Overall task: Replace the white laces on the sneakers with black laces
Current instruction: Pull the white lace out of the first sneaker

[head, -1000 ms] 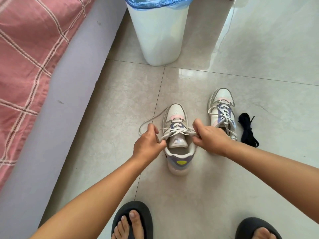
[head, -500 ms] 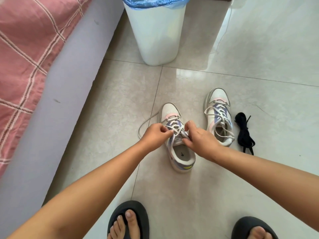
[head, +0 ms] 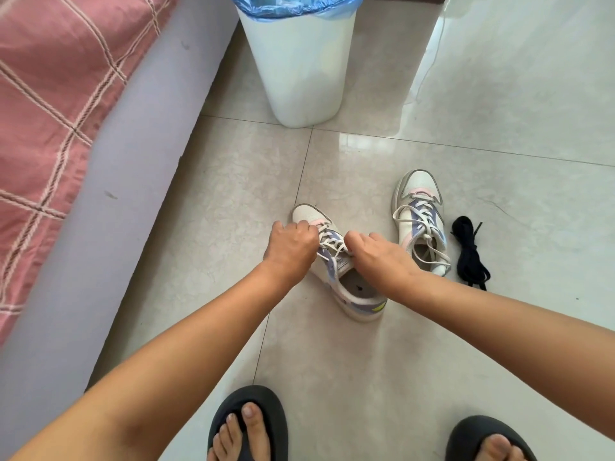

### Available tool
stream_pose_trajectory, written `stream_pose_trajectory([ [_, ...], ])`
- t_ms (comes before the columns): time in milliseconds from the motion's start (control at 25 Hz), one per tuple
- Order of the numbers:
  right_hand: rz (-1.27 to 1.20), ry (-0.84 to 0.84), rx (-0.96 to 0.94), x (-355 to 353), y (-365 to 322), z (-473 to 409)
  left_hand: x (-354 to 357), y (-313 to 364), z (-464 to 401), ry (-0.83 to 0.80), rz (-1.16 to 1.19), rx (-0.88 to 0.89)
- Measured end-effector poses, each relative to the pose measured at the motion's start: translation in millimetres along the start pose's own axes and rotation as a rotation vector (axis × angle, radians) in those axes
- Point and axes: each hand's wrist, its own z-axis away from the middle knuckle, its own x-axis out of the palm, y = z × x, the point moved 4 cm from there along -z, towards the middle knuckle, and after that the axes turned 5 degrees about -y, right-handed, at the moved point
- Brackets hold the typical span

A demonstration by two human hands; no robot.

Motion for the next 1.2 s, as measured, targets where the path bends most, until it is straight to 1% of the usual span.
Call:
stream_pose_trajectory([
  [40,0.069,0.036,-0.015,-1,2,-4,2,-1,1,0.11,0.044,0.037],
  [80,0.124,0.092,-0.018,-6,5,-8,5,-3,3,0.169,0.132,0.089],
  [160,0.168,0.3,-0.059,-20,9,-9,14,-5,10,0.244,0.356,0.255],
  [240,0.163,0.483,-0.125,-26,3,1,16,-6,17,0.284,0.398,0.348],
  [280,0.132,0.506,-0.161,-23,-2,6,16,-5,18,0.279,0.38,0.351],
  [320,0.099,0.487,-0.178,-17,-8,10,16,-5,17,0.286,0.371,0.326],
  [400,0.029,0.329,-0.157,-4,-17,14,15,-1,14,0.34,0.355,0.296],
  [440,0.037,0.288,-0.132,-2,-20,14,14,4,11,0.361,0.314,0.301],
  [520,0.019,0.166,-0.026,-7,-19,11,12,11,8,0.4,0.245,0.327],
  [600,-0.014,0.092,0.067,-11,-16,9,8,7,8,0.439,0.213,0.352],
  [680,-0.042,0.047,0.095,-10,-12,8,7,-9,10,0.481,0.122,0.358],
  [720,-0.031,0.042,0.096,-10,-11,9,8,-18,12,0.484,0.032,0.368],
  [800,0.029,0.043,0.059,-7,-11,7,14,-27,16,0.403,-0.14,0.394],
  [840,0.044,0.033,0.045,-5,-12,5,17,-26,17,0.383,-0.147,0.395],
  [880,0.043,0.032,0.039,-4,-11,3,18,-22,17,0.371,-0.108,0.377],
  [960,0.015,0.037,0.039,-3,-10,1,16,-7,14,0.368,0.042,0.307],
  [1080,0.004,0.051,0.024,-1,-10,1,8,8,8,0.443,0.224,0.215],
  [1200,-0.005,0.067,0.011,-3,-9,1,9,12,4,0.444,0.224,0.168],
])
